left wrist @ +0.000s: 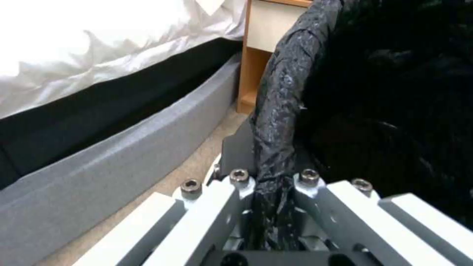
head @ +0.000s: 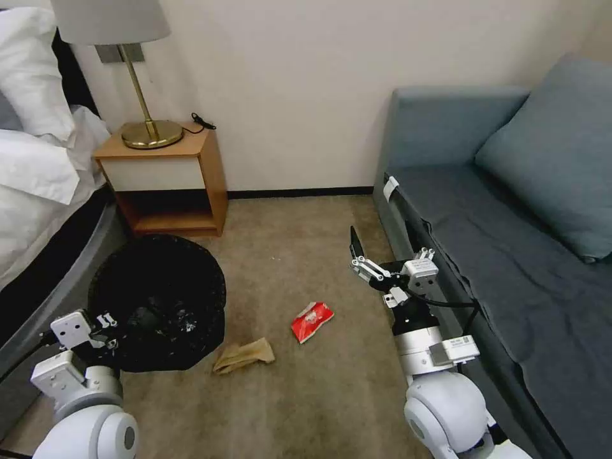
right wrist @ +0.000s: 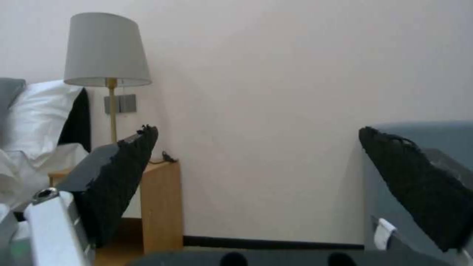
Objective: Pick up the trash bin, then pick up the garbage on the floor and place it into the trash bin.
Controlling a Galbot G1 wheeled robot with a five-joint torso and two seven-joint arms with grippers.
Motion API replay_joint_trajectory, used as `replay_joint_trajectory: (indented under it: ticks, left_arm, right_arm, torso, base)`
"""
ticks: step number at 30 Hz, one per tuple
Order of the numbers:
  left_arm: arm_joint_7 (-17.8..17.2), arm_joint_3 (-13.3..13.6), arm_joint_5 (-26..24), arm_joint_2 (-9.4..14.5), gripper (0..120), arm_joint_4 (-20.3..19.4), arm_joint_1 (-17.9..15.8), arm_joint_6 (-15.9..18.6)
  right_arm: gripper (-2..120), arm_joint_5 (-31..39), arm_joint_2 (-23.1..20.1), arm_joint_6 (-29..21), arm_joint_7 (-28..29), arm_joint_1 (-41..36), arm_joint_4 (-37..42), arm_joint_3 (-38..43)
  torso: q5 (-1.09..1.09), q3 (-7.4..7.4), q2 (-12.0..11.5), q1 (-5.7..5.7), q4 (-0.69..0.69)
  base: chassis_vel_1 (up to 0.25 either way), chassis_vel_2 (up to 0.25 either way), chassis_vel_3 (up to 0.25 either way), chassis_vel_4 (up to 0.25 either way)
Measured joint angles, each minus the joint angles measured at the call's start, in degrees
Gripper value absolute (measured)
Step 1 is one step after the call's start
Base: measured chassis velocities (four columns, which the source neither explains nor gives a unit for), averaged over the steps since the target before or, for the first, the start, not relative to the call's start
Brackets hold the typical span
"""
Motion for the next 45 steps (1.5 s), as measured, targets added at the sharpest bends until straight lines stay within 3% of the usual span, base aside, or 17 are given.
replay_joint_trajectory:
  ticks: [18,25,31,33,35,36,39,41,43,45]
  left_arm:
    - [0.0,-0.2,-0.3,0.0,3,0.2,-0.1,0.1]
    - [0.5,-0.6,-0.3,0.0,3,0.7,-0.3,0.0]
    - [0.5,-0.4,-0.1,0.0,3,0.9,-0.4,-0.2]
    - [0.6,-0.2,0.1,0.0,3,1.2,-0.4,-0.4]
    - [0.6,-0.1,0.3,0.0,3,1.3,-0.3,-0.5]
    - [0.6,-0.1,0.3,0.0,3,1.3,-0.3,-0.5]
    - [0.6,0.0,0.3,0.0,3,1.2,-0.3,-0.5]
    - [0.6,0.0,0.3,0.0,3,1.2,-0.3,-0.5]
    - [0.5,0.1,0.3,0.0,3,1.0,-0.3,-0.5]
    - [0.5,0.2,0.3,0.0,3,0.9,-0.3,-0.4]
  right_arm:
    - [100,0.4,-1.4,2.2,-2.5,3.5,-3.3,-1.6]
    - [100,5.9,-10.6,2.6,-8.4,14.4,-12.3,-7.0]
    - [100,6.7,-13.9,0.9,-14.0,21.9,-21.6,-11.2]
    - [100,8.7,-14.7,-3.8,-15.4,24.8,-24.6,-13.0]
    - [100,15.3,-15.4,-12.4,-15.0,26.5,-24.5,-14.3]
    - [100,15.3,-15.4,-12.4,-15.0,26.5,-24.5,-14.3]
    - [100,20.0,-16.1,-23.8,-17.8,29.6,-24.1,-14.7]
    - [100,20.4,-16.1,-25.6,-19.0,30.1,-24.1,-14.6]
    - [100,24.8,-16.1,-40.9,-26.8,34.4,-24.7,-14.1]
    - [100,23.4,-15.9,-43.0,-30.8,36.5,-26.4,-14.5]
  torso:
    - [0.01,0.01,0.0,0.00,-0.01]
    - [0.00,0.00,0.0,0.00,0.00]
    - [0.02,0.00,0.0,0.00,0.00]
    - [0.01,0.00,0.0,0.00,0.00]
    - [0.02,0.00,0.0,0.00,0.00]
    - [0.02,0.00,0.0,0.00,0.00]
    - [0.01,0.00,0.0,0.00,-0.01]
    - [0.01,0.00,0.0,0.00,-0.01]
    - [0.00,0.00,0.0,0.00,-0.01]
    - [-0.02,0.00,0.0,0.00,0.00]
  base:
    - [-0.118,0.116,0.122,-0.117]
    - [0.000,0.000,0.000,0.000]
    - [0.000,0.000,0.000,0.000]
    - [0.000,0.000,0.000,0.000]
    - [0.000,0.000,0.000,0.000]
    - [0.000,0.000,0.000,0.000]
    - [0.000,0.000,0.000,0.000]
    - [0.000,0.000,0.000,0.000]
    - [0.000,0.000,0.000,0.000]
    - [0.000,0.000,0.000,0.000]
